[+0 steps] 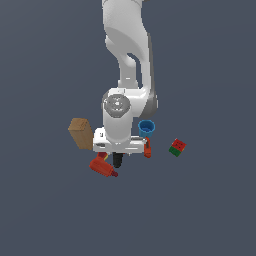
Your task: Pick up a designated object from a clutter of objects.
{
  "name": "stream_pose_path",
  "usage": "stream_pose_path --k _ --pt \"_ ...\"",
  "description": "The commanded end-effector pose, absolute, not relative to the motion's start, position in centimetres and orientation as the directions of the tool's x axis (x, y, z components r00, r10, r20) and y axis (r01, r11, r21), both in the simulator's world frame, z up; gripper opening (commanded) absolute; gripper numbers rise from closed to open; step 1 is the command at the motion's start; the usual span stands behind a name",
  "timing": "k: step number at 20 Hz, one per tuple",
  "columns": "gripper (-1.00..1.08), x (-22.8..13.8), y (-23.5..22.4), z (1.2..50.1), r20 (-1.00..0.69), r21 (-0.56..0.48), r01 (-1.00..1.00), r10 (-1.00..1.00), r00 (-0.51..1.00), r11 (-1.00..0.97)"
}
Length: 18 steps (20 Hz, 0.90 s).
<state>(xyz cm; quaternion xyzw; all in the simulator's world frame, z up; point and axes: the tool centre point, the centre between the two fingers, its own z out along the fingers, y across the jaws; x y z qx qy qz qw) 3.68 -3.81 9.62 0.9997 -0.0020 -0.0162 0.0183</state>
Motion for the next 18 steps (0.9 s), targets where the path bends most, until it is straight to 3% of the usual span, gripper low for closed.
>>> stream_pose_path --k 1,18 --pt "0.68 3.5 -4.3 8.0 -0.034 0.038 -0.008 -0.009 0.999 -0.999" --pt "0.68 3.0 -5.0 3.8 -0.040 0.041 -0.014 -0.015 0.999 -0.999"
